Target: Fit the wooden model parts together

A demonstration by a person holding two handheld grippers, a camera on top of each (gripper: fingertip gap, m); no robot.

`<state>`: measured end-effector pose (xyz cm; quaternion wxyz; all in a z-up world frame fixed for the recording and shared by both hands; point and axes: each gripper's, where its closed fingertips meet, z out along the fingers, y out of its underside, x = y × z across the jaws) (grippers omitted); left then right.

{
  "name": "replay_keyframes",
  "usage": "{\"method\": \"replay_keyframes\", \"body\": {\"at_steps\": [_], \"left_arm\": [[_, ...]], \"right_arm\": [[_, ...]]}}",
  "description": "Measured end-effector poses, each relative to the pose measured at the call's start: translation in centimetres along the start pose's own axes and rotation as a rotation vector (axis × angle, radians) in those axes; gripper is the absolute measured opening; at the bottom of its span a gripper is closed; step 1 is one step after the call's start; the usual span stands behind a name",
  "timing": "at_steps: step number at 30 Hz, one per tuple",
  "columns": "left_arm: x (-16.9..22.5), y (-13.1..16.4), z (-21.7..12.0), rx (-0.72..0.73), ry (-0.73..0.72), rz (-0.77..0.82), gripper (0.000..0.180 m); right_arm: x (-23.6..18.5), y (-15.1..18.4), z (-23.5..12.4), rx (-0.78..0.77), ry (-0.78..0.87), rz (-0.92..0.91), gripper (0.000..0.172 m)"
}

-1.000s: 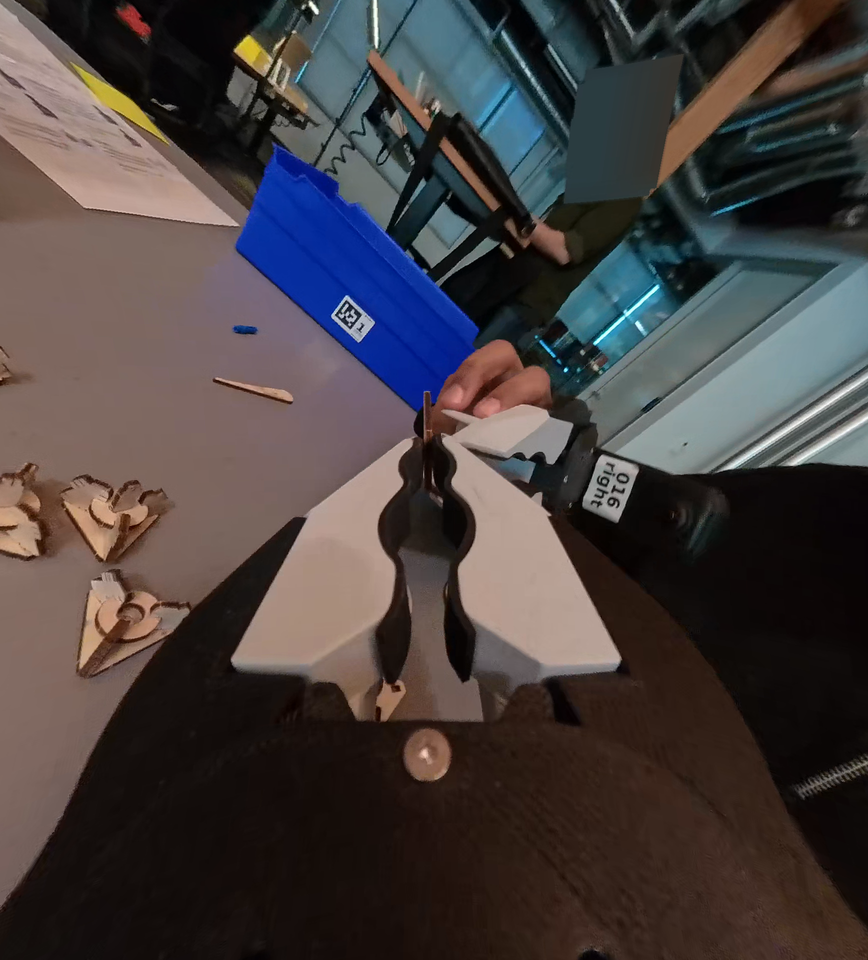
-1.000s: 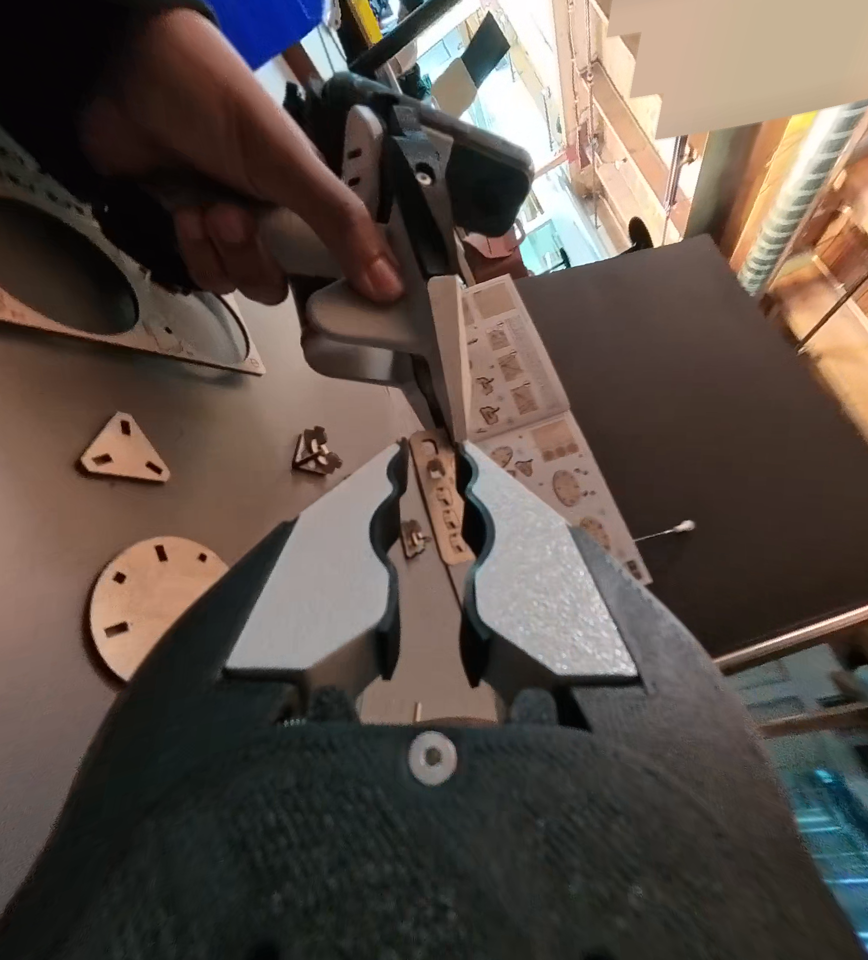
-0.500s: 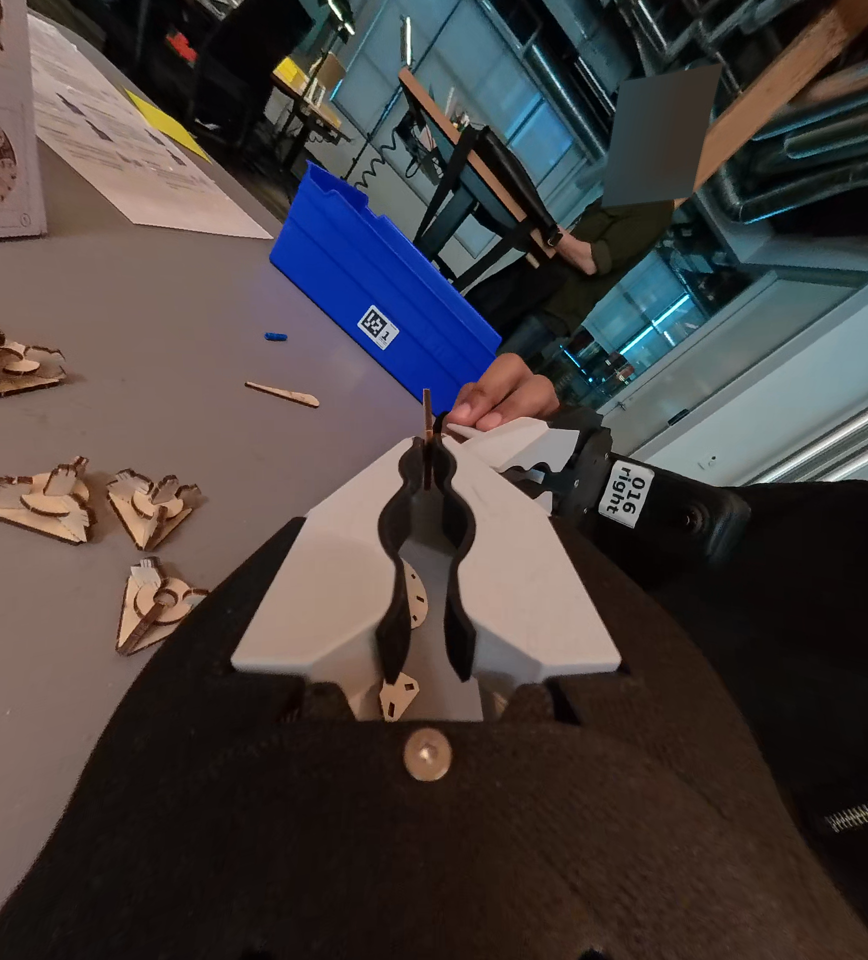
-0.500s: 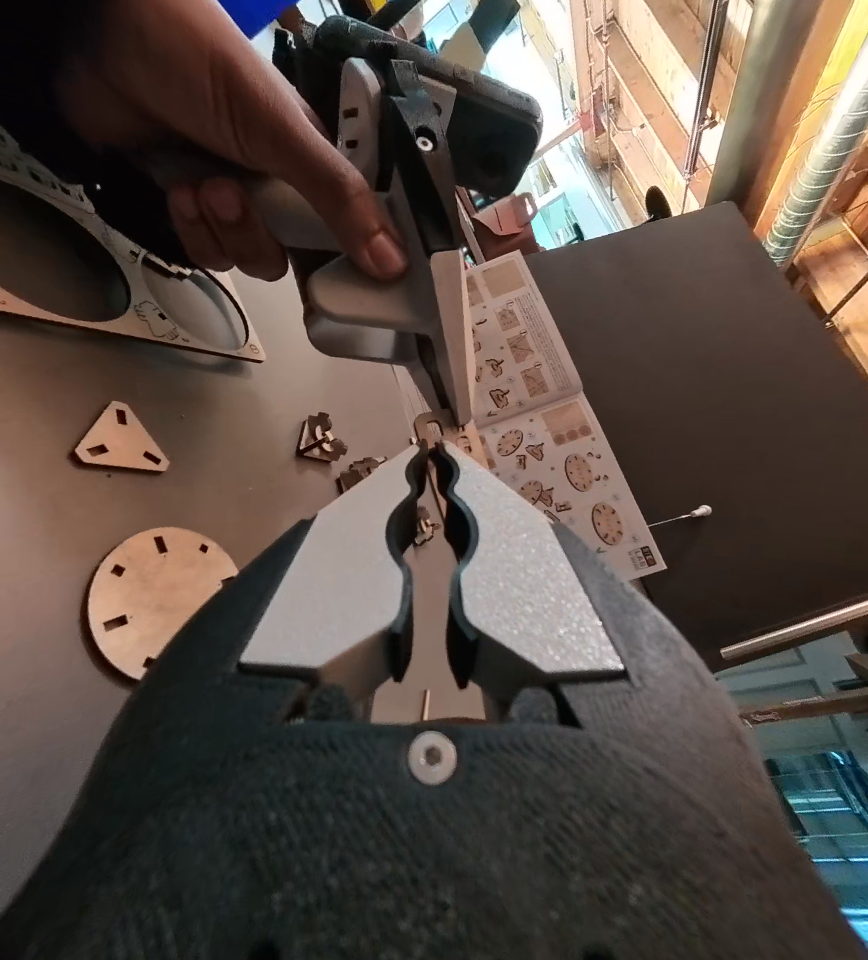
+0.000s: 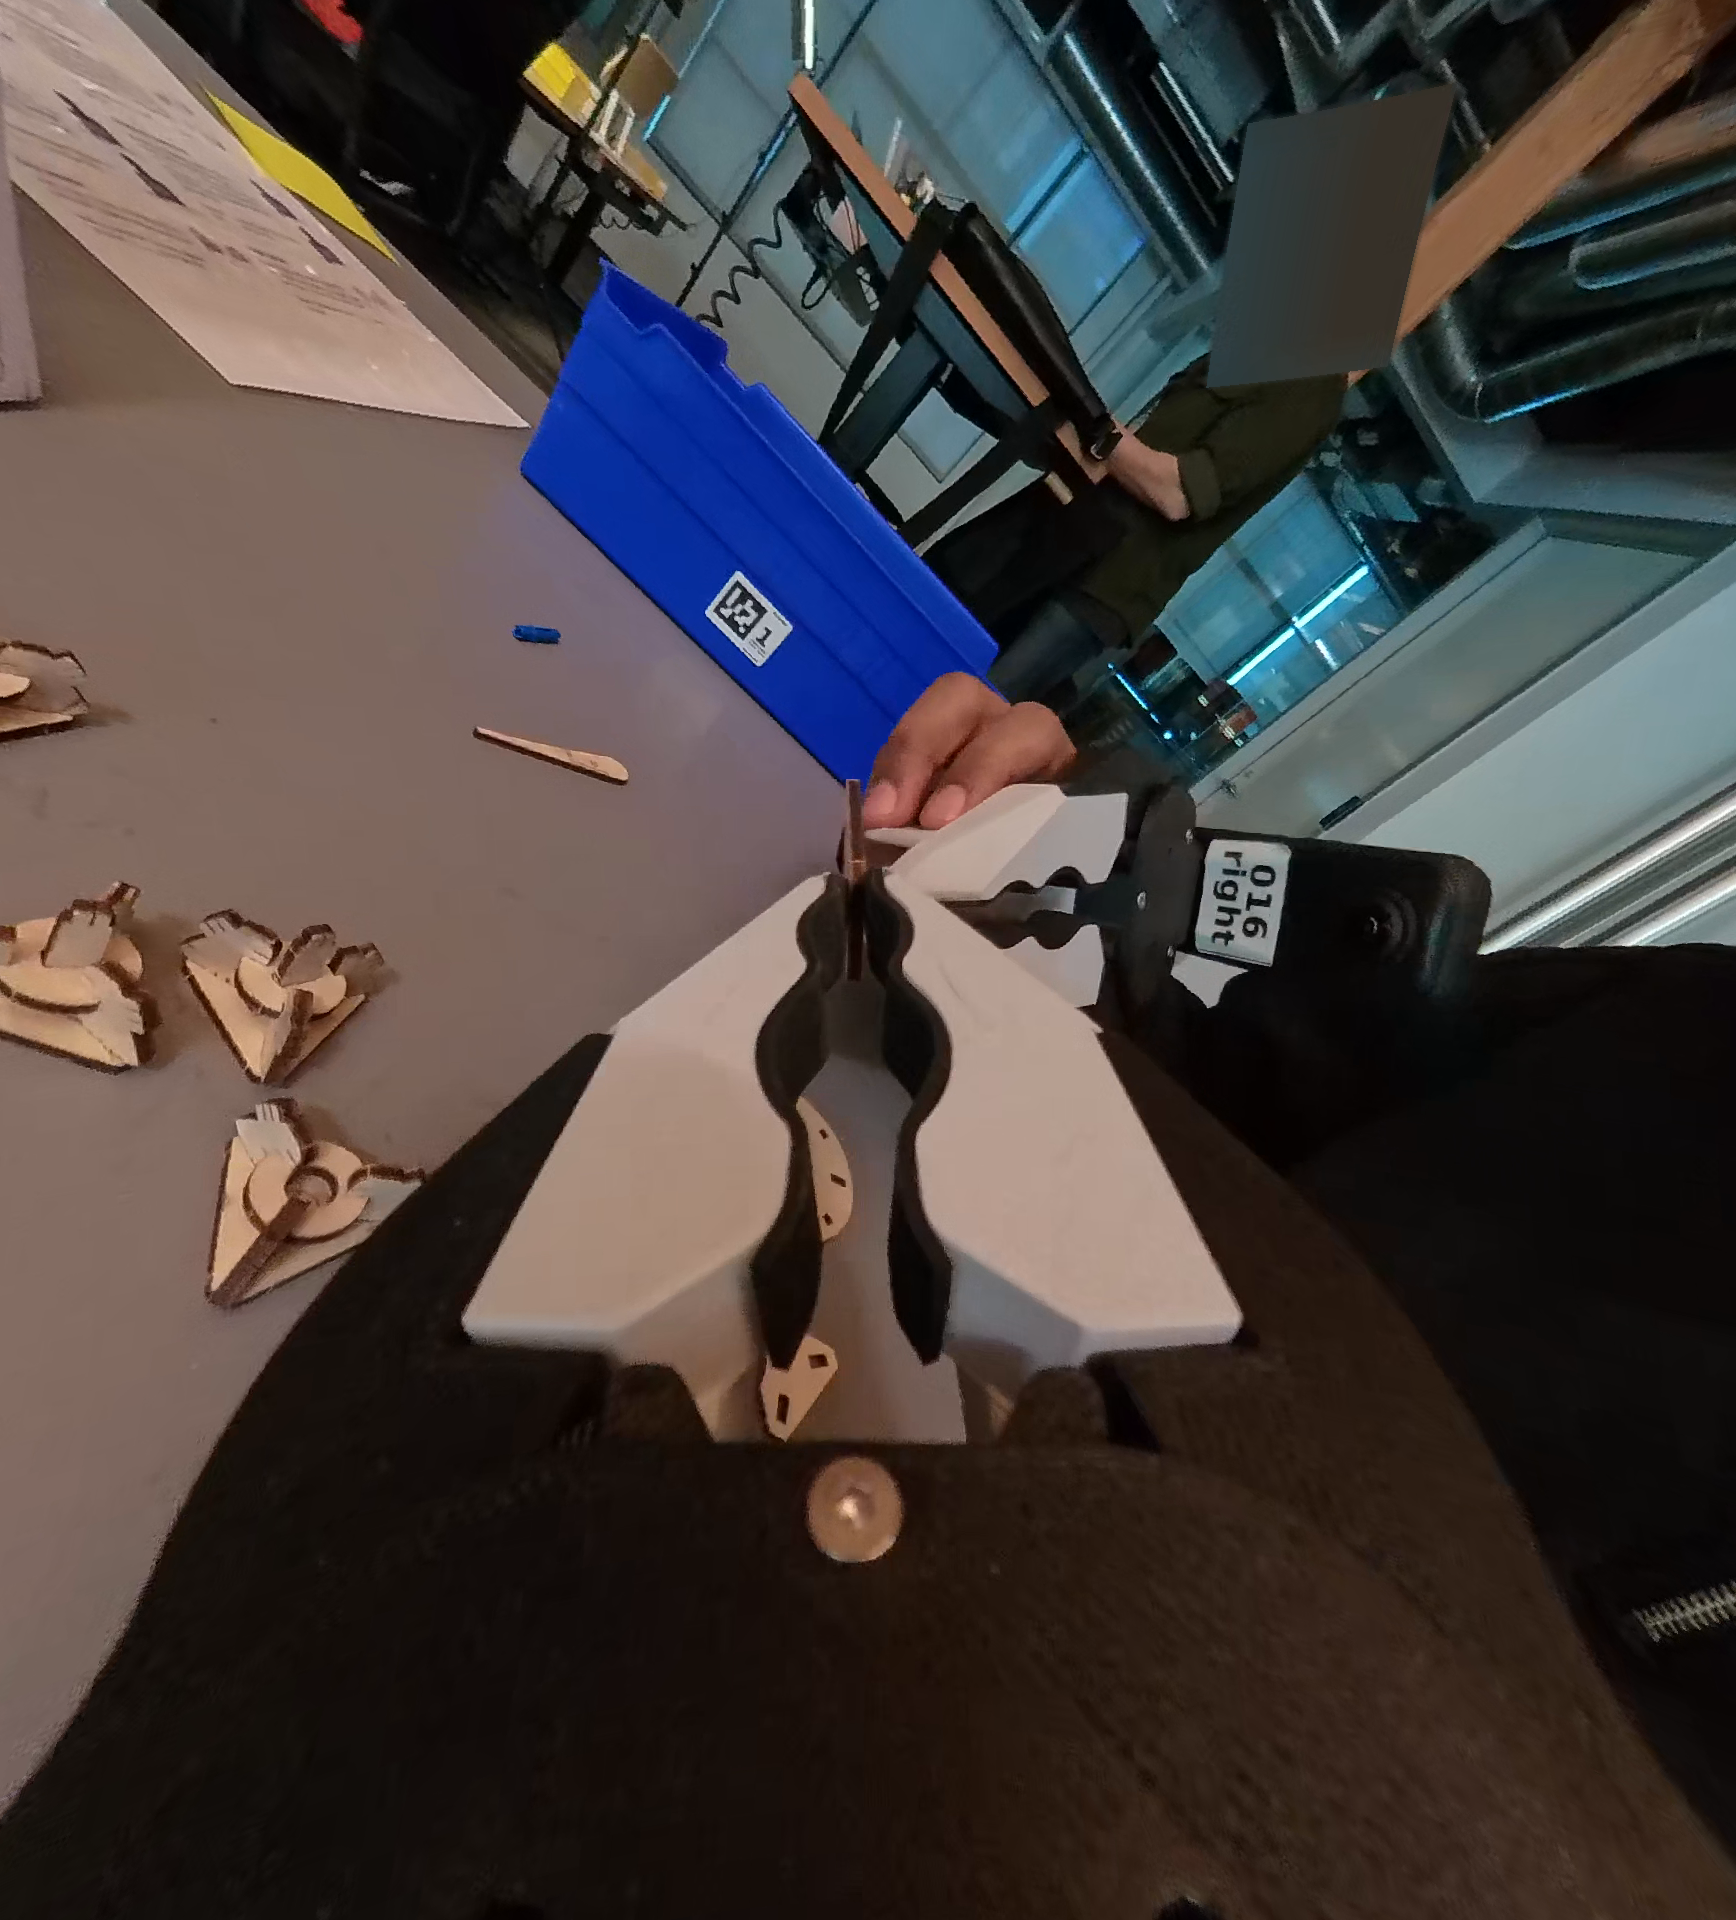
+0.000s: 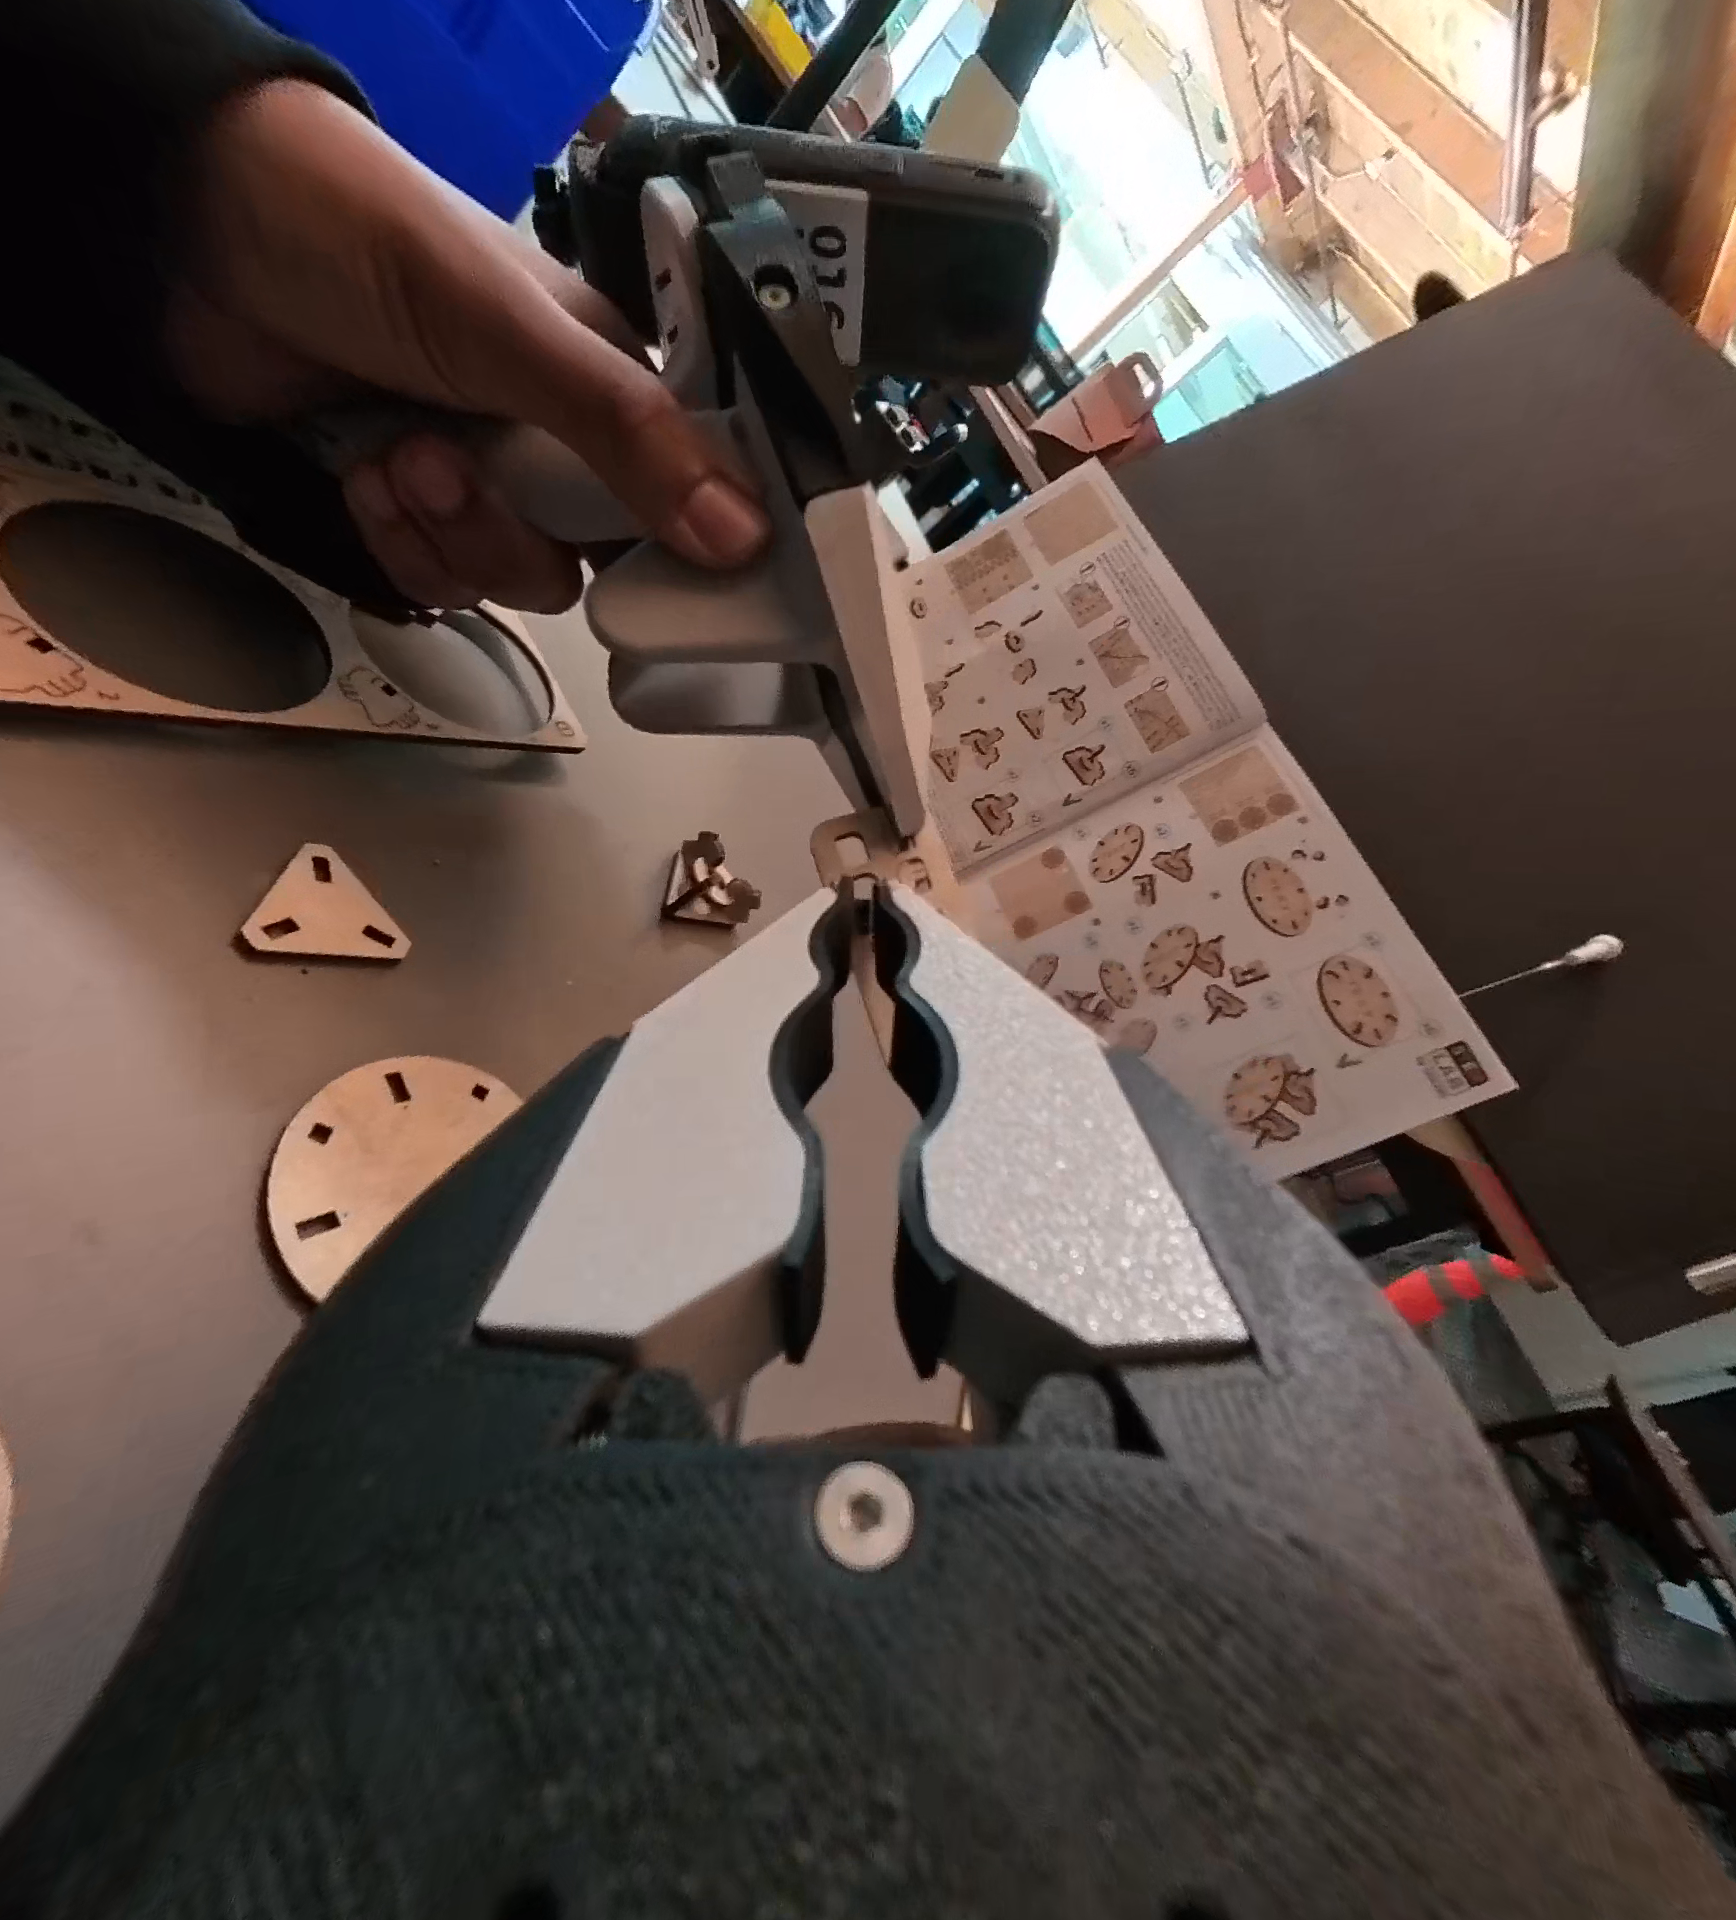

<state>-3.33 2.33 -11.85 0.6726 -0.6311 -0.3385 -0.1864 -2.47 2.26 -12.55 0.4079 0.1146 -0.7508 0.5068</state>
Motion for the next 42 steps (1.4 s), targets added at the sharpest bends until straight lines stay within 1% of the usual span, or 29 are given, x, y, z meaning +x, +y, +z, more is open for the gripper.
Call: {"method": "replay_keyframes", "body": {"at_steps": [7,10,13,18,22,25,29,34,35,36,38,40,42], "left_arm": [[-0.1,0.2,0.1,-0.01,-0.005,-0.005,0.0],[-0.5,0.4,0.1,-0.022,-0.023,-0.006,0.001],[-1.3,1.4,0.4,-0.085,-0.064,-0.013,0.001],[-3.1,3.6,0.9,-0.225,-0.184,0.011,0.001],[-4.3,4.8,0.8,-0.309,-0.288,0.05,0.001],[-4.7,5.3,0.7,-0.343,-0.311,0.041,0.002],[-5.5,5.2,0.1,-0.357,-0.365,0.041,0.004],[-4.9,3.3,-0.3,-0.278,-0.383,0.122,0.02],[-4.6,2.7,-0.3,-0.251,-0.378,0.147,0.024],[-4.0,2.2,-0.2,-0.224,-0.357,0.174,0.024],[-1.8,1.3,0.3,-0.161,-0.23,0.206,0.024],[0.7,0.7,0.6,-0.098,-0.062,0.168,0.022],[2.2,0.3,0.7,-0.067,0.063,0.093,0.022]], "right_arm": [[-0.2,0.1,0.0,-0.006,-0.035,0.03,0.001],[0.3,-0.6,-0.4,0.033,-0.038,0.077,0.001],[1.3,-0.7,-0.8,0.048,-0.021,0.125,0.001],[2.5,0.5,-1.1,0.015,0.011,0.167,0.001],[2.2,0.9,-0.9,-0.002,0.002,0.155,0.001],[1.5,0.8,-0.7,0.001,-0.028,0.153,0.001],[0.7,0.7,-0.7,0.013,-0.087,0.164,0.001],[0.6,0.7,-0.7,0.019,-0.089,0.145,0.001],[0.6,0.6,-0.7,0.027,-0.085,0.129,0.001],[0.5,0.4,-0.7,0.038,-0.082,0.113,0.001],[0.3,-0.2,-0.8,0.071,-0.081,0.087,0.001],[0.3,-1.0,-1.1,0.117,-0.073,0.062,0.001],[0.4,-1.9,-1.4,0.166,-0.053,0.033,0.001]]}}
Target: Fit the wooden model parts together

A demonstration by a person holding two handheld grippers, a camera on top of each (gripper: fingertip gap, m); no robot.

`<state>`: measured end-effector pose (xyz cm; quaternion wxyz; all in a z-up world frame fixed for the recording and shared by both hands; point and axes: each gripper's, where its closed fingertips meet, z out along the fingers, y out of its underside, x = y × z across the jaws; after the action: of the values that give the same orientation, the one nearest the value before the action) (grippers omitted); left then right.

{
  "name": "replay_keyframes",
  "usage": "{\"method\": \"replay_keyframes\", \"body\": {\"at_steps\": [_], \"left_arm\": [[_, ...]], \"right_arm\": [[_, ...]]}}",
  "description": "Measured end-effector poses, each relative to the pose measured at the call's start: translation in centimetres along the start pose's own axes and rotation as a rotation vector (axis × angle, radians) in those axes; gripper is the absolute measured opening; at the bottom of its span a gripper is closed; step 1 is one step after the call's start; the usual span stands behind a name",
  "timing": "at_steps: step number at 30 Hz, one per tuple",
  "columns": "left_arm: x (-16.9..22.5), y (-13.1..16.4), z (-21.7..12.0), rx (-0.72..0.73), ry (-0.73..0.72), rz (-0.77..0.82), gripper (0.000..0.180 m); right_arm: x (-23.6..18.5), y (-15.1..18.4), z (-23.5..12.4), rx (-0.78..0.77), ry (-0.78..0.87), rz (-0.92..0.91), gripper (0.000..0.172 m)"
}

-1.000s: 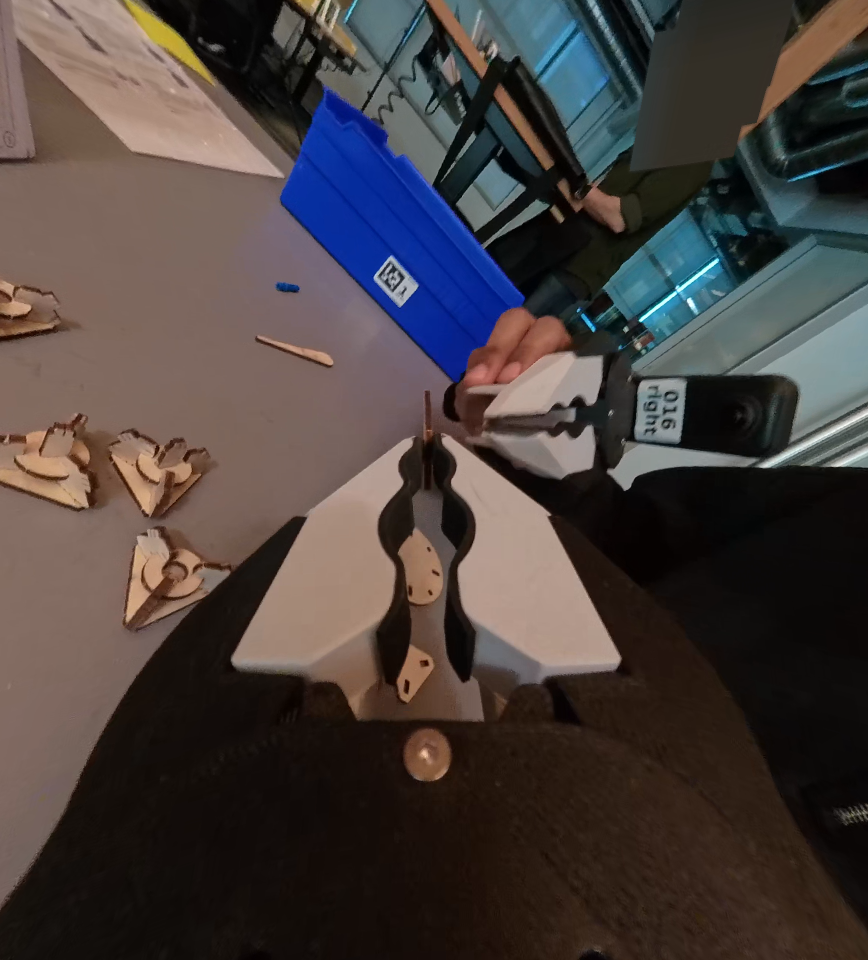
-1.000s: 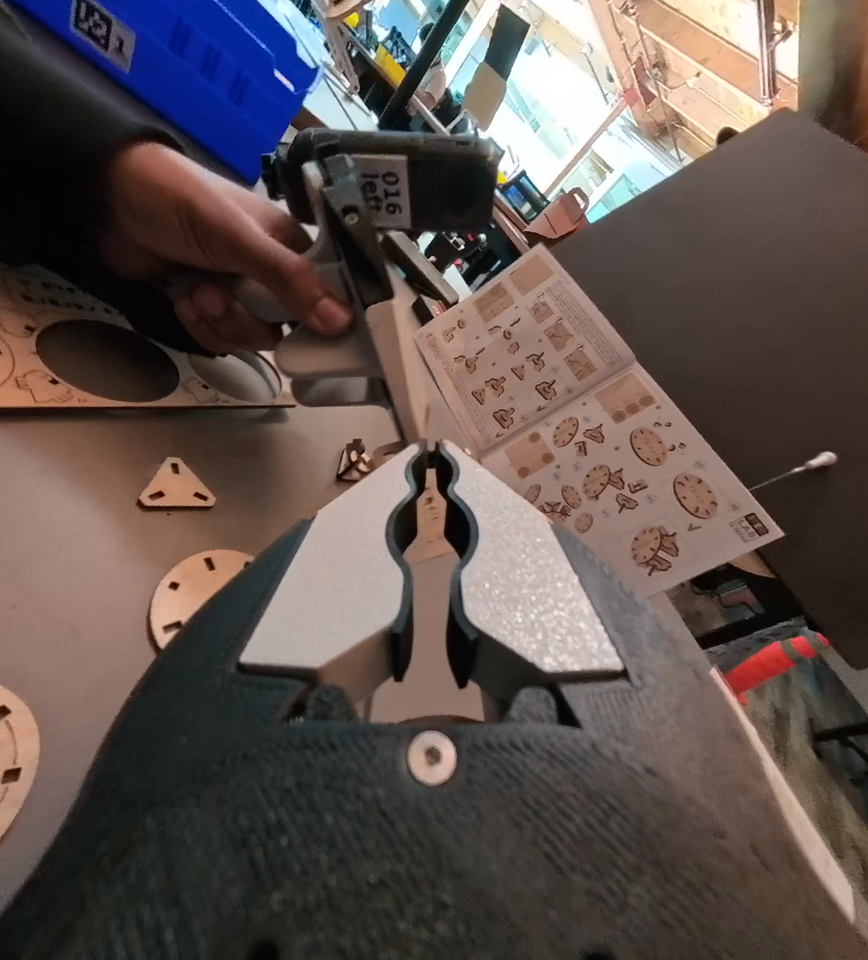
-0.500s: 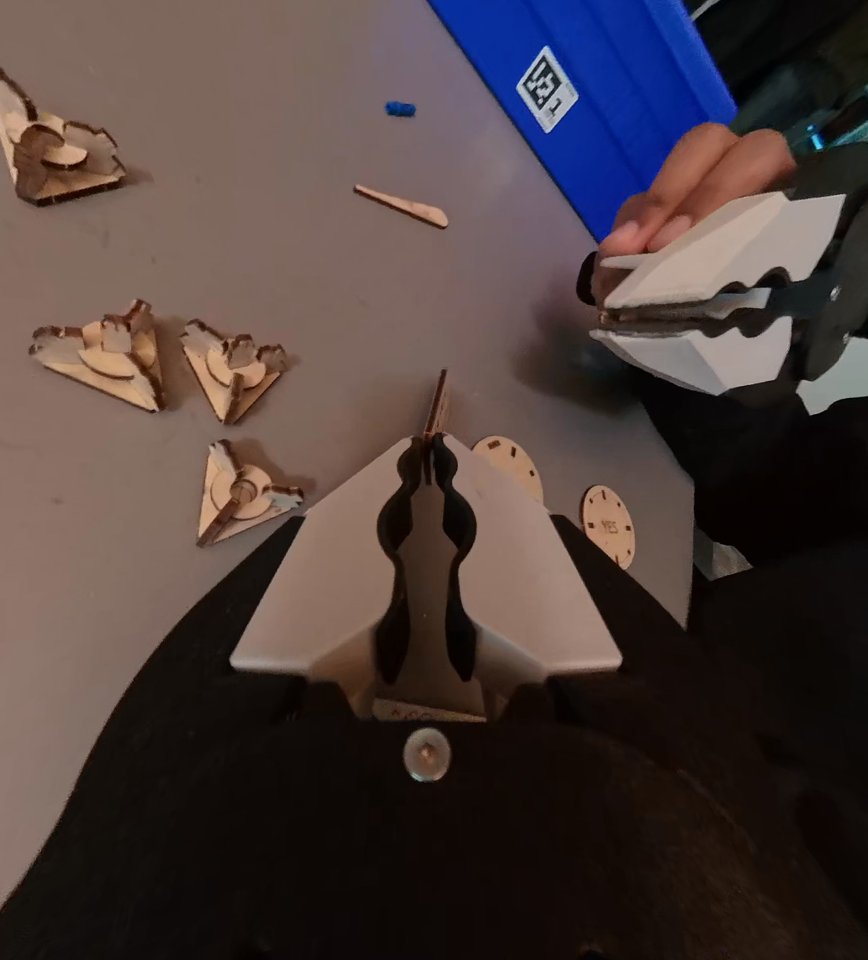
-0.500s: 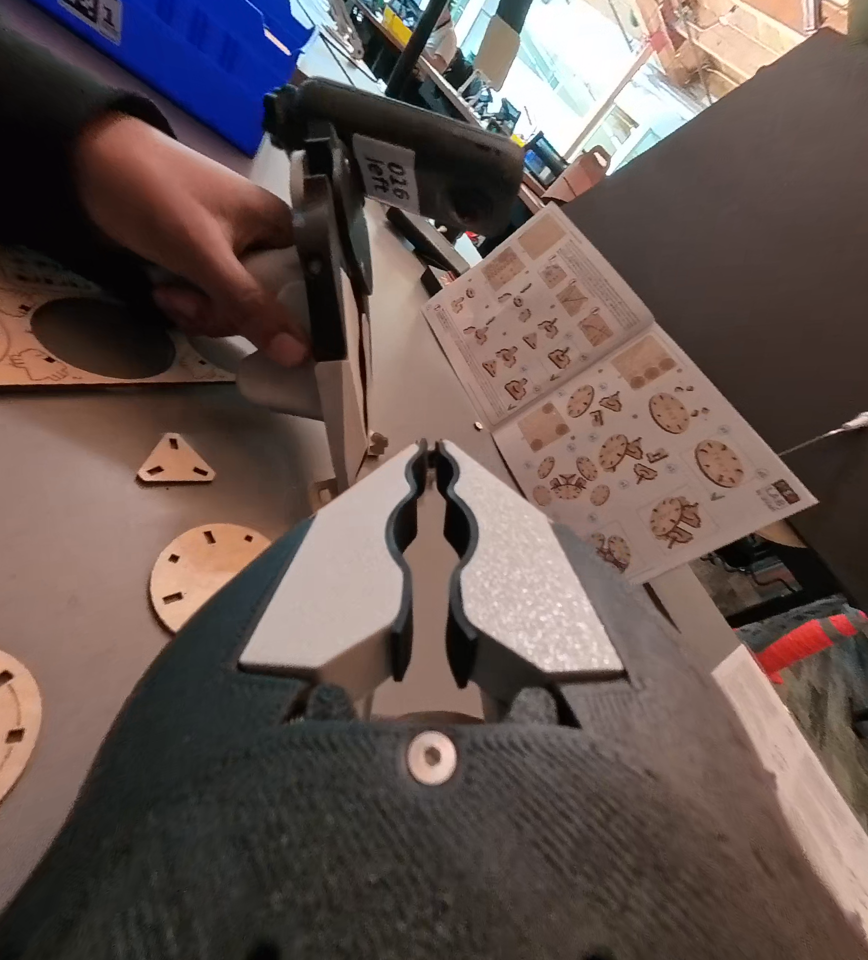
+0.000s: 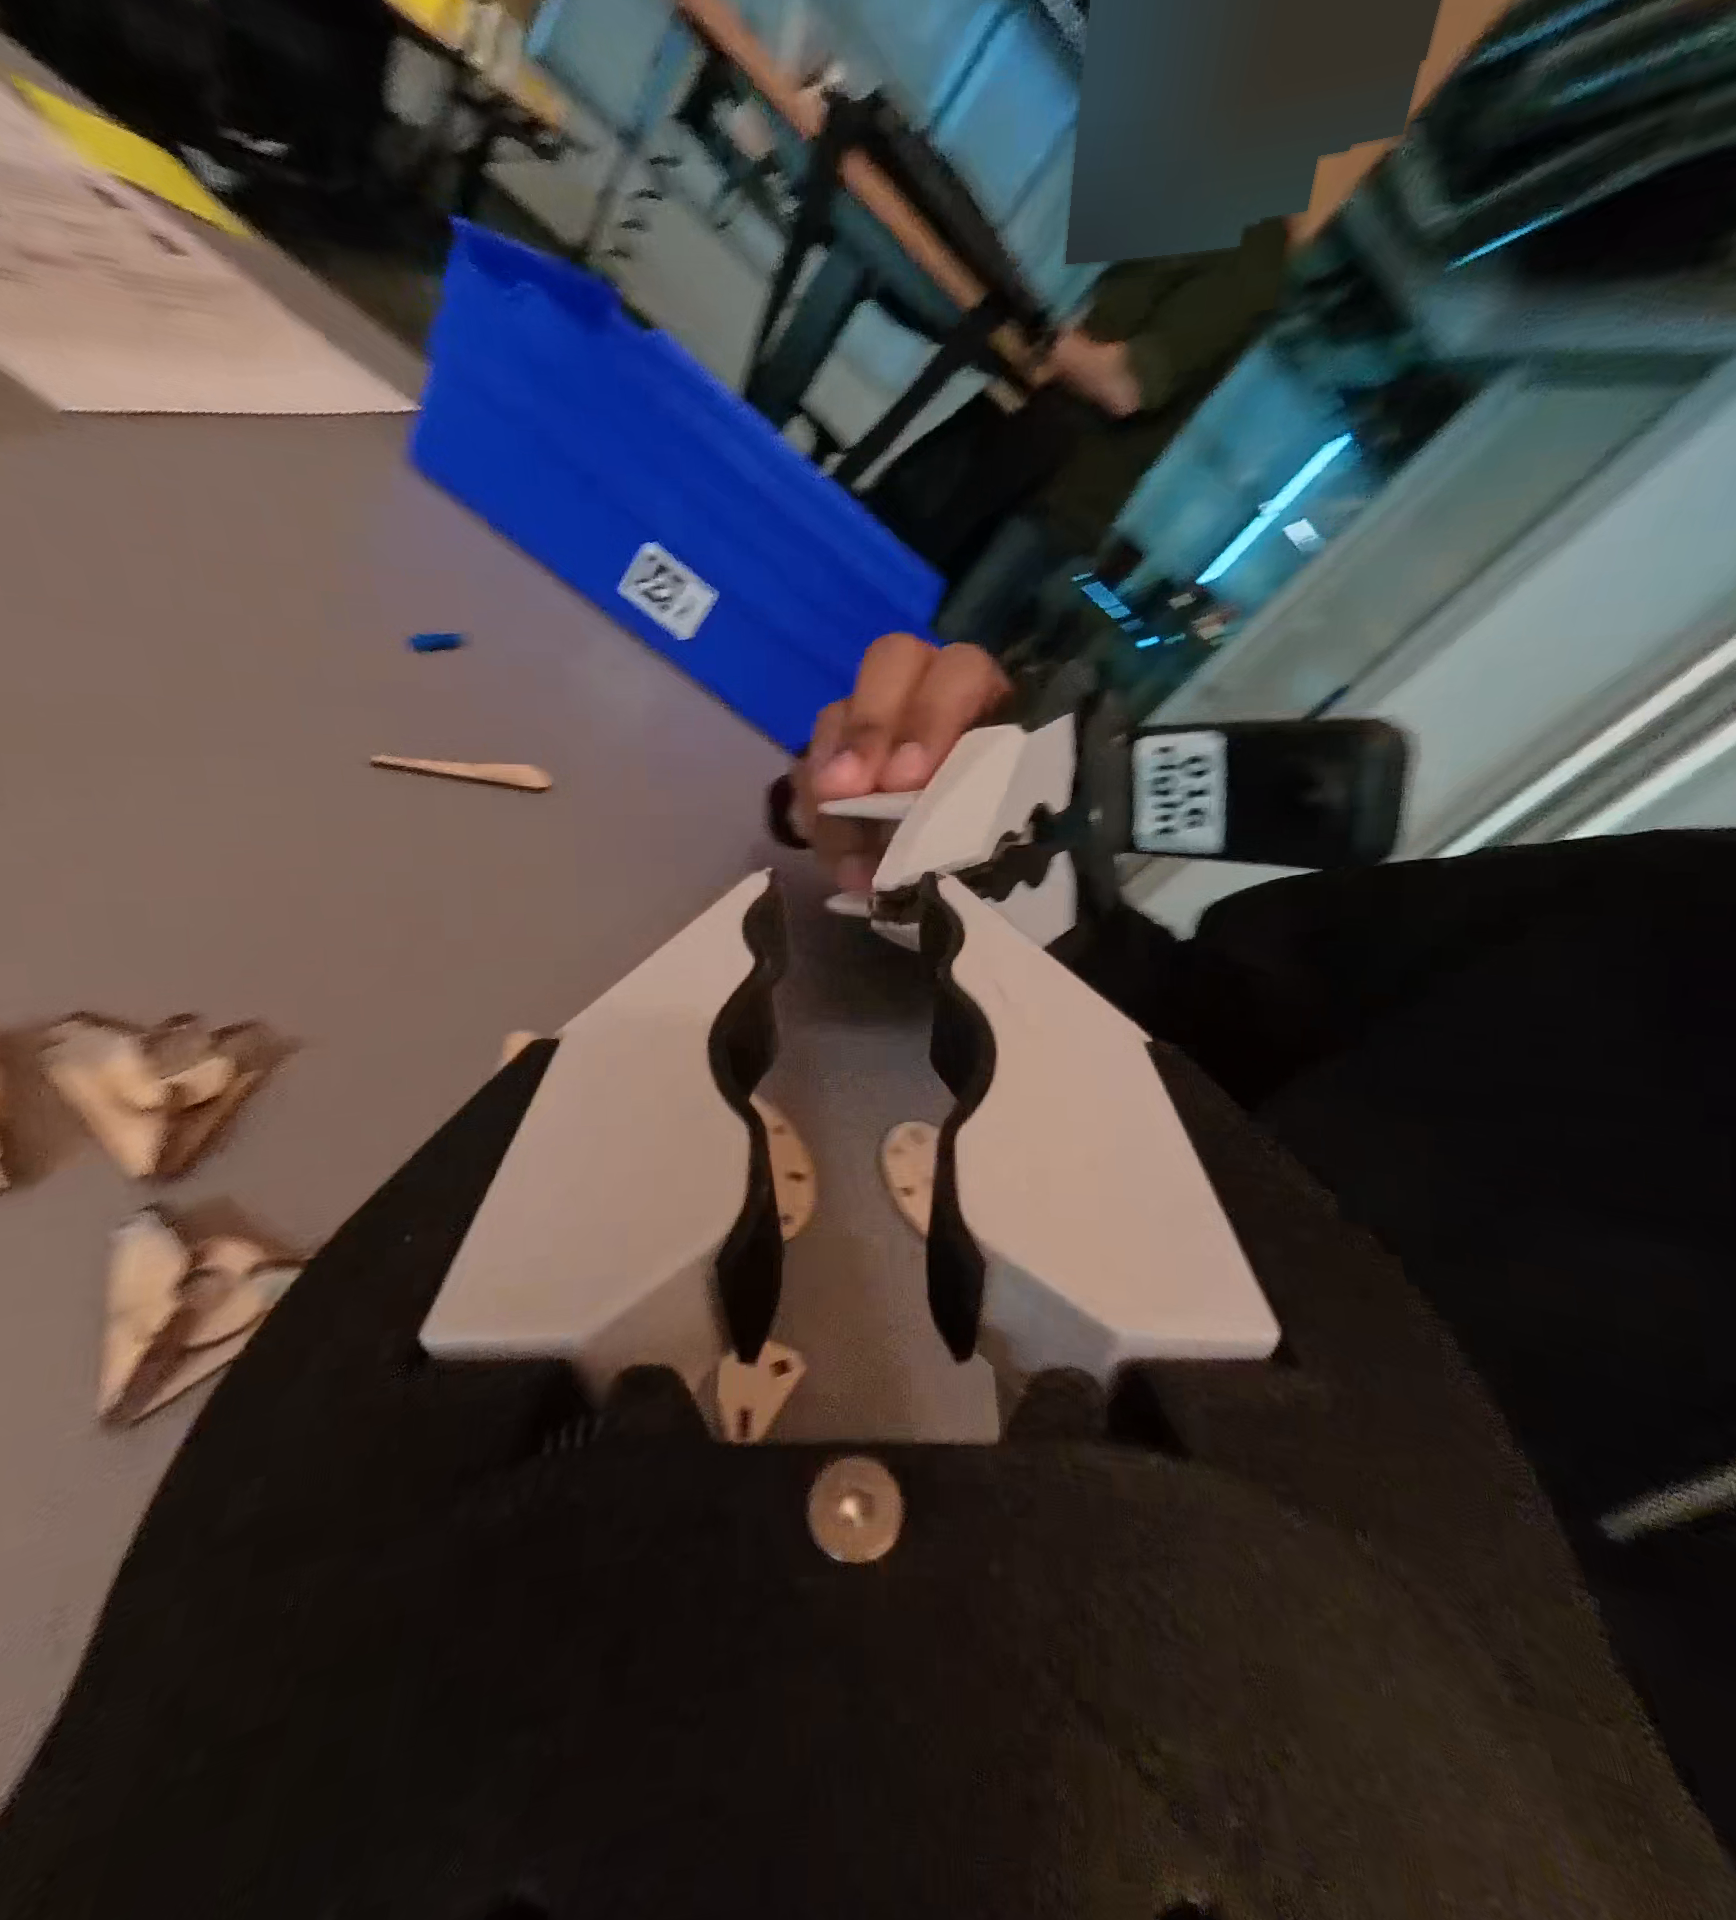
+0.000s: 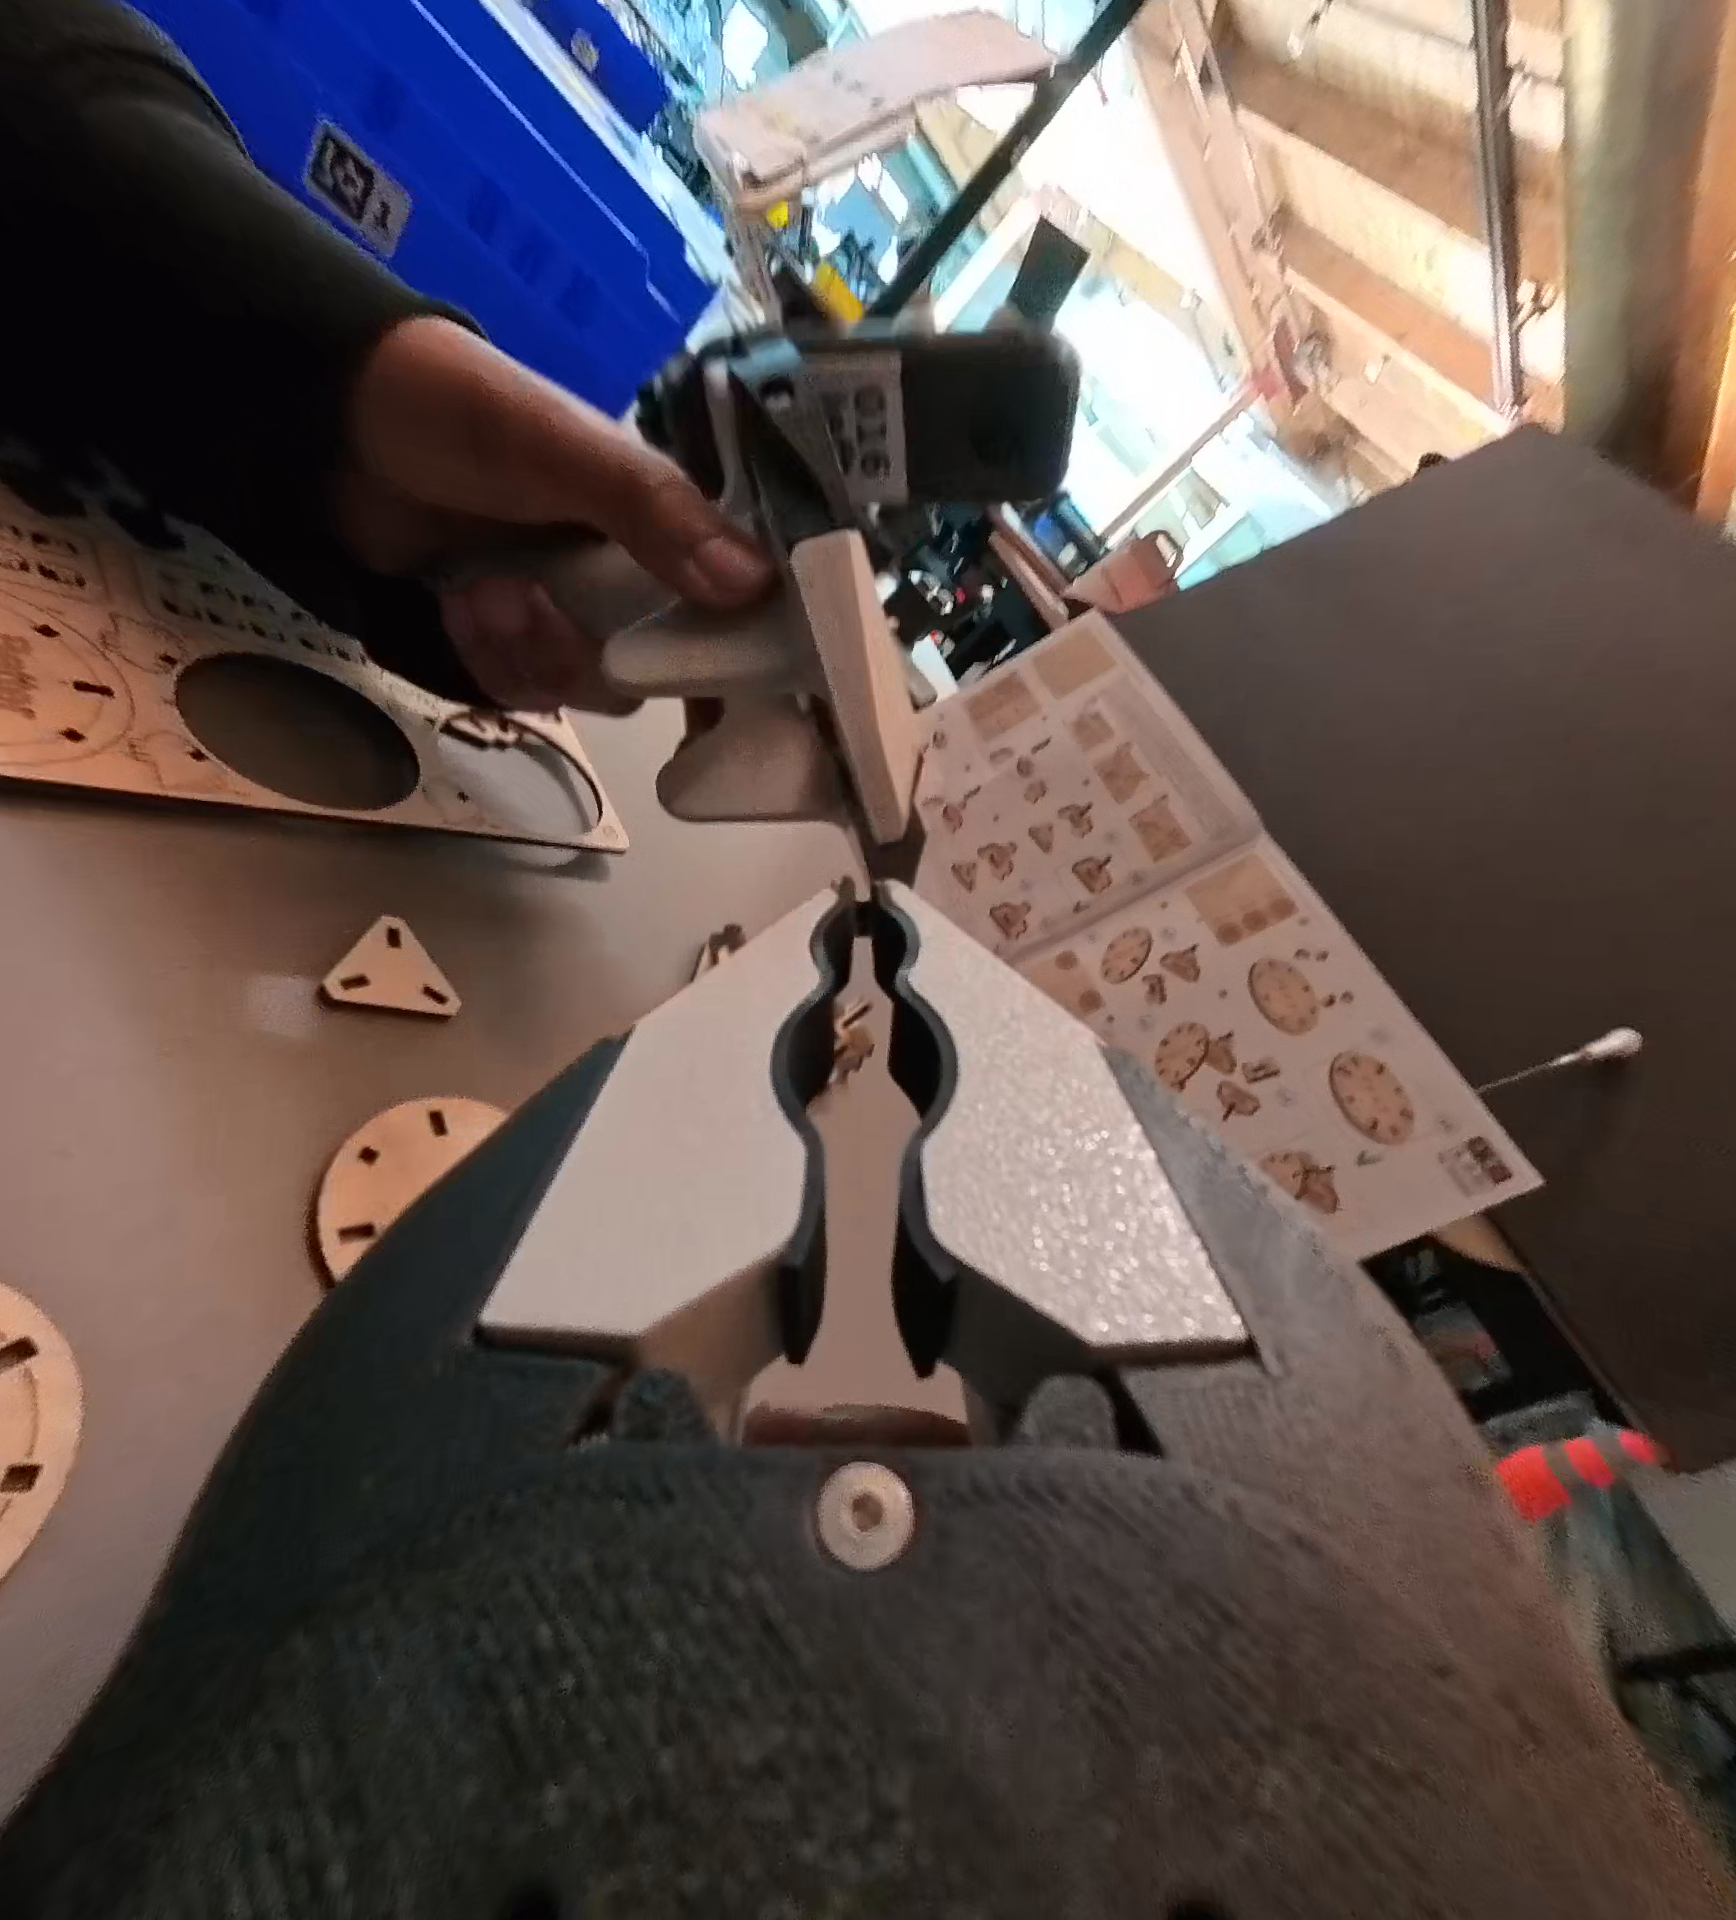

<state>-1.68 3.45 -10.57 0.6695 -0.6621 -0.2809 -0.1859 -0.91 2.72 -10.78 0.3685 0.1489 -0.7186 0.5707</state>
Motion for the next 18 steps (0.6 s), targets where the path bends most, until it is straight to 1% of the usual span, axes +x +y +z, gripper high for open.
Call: {"method": "replay_keyframes", "body": {"at_steps": [4,7,9,12,18], "left_arm": [[2.6,0.0,0.3,0.009,0.233,-0.12,0.014],[3.7,-0.3,0.2,0.036,0.328,-0.17,0.01],[3.8,-0.3,0.1,0.037,0.355,-0.196,0.004],[3.9,-0.2,0.2,0.038,0.387,-0.234,0.0],[3.9,-0.1,0.2,0.037,0.422,-0.287,0.003]], "right_arm": [[0.4,-1.6,-0.6,0.08,0.024,-0.025,0.001],[0.5,-2.6,-1.0,0.135,0.023,0.0,0.001],[0.4,-2.9,-1.1,0.152,0.015,0.014,0.001],[0.3,-3.2,-1.2,0.173,0.014,0.022,0.001],[0.2,-3.6,-1.3,0.188,0.02,0.024,0.001]]}}
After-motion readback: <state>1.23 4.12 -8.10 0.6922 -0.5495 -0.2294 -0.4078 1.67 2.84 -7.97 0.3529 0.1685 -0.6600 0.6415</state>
